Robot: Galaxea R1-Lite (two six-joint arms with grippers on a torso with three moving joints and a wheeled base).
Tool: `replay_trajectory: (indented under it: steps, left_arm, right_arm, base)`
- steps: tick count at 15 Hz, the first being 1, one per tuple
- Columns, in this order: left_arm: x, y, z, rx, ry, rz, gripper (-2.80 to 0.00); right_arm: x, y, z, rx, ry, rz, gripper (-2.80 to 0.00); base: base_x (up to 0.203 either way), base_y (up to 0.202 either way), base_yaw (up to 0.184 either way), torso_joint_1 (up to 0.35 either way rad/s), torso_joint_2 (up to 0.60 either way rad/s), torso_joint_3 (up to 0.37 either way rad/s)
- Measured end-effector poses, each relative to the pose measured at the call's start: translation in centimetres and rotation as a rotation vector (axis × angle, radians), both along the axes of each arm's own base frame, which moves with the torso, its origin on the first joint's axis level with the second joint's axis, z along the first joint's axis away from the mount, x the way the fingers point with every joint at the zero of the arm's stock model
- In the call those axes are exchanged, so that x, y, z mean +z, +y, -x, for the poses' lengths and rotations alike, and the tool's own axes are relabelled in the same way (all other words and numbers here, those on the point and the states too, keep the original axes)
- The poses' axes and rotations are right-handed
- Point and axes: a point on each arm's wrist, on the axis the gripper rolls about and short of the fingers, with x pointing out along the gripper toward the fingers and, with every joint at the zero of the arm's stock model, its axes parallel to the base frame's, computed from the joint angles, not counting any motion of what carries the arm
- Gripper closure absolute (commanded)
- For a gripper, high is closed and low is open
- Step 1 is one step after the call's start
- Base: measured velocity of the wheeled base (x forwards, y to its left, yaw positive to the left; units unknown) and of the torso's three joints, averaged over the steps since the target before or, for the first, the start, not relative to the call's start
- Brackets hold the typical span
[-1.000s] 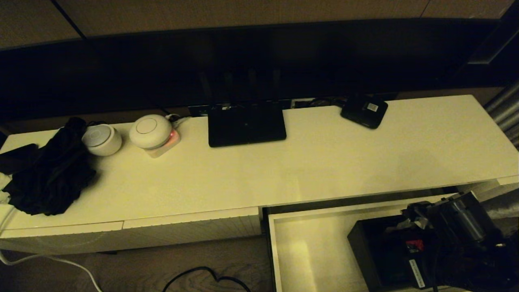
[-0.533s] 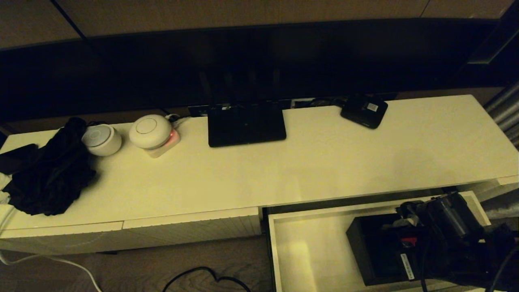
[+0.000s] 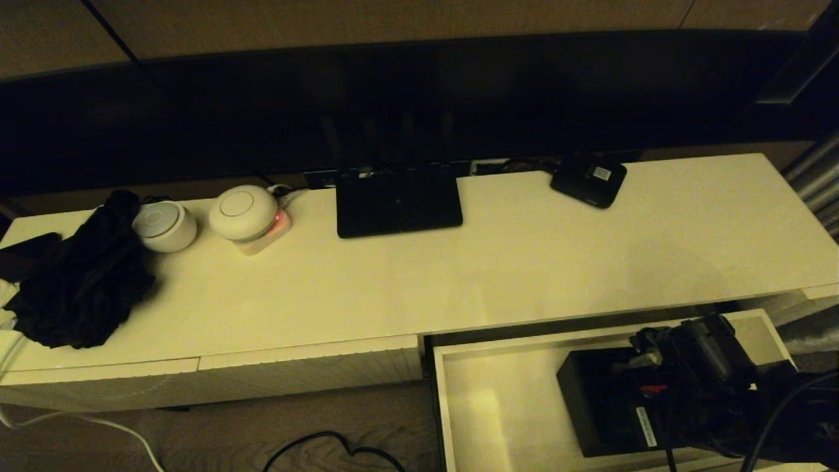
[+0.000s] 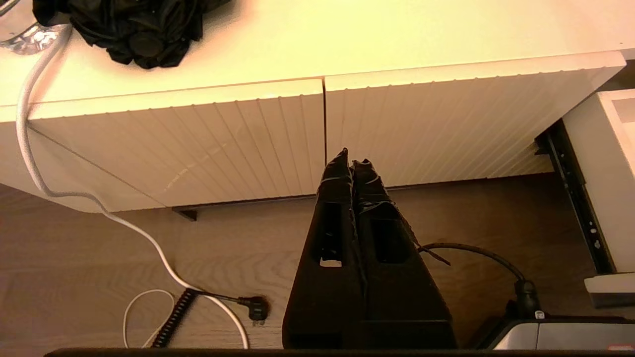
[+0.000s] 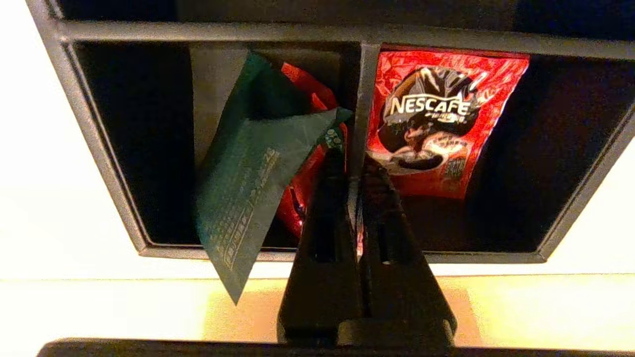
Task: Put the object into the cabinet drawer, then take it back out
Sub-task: Put the storage box in the drawer
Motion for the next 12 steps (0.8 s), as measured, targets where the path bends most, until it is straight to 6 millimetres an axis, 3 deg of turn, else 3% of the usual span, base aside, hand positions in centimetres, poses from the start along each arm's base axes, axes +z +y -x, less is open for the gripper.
replay_trajectory:
  steps: [4, 5, 12]
  left_arm:
    - [0.0, 0.0, 0.0, 0.001, 0.0, 0.0, 0.0]
    - [0.0, 0.0, 0.0, 0.0, 0.0, 0.0, 0.0]
    - [0.0, 0.0, 0.0, 0.0, 0.0, 0.0, 0.0]
  right_arm:
    - [-0.38, 0.09, -0.26, 0.0, -0.013, -0.002, 0.0]
    - [-0.39, 0.08, -0.25, -0.001, -0.013, -0.002, -2.8]
    - [-0.19, -0.27, -0.13, -0.011, -0.046, -0.012, -2.8]
  base:
    - [0.0, 0.0, 0.0, 0.0, 0.0, 0.0]
    - [0.0, 0.0, 0.0, 0.0, 0.0, 0.0]
    - [0.0, 0.0, 0.0, 0.0, 0.0, 0.0]
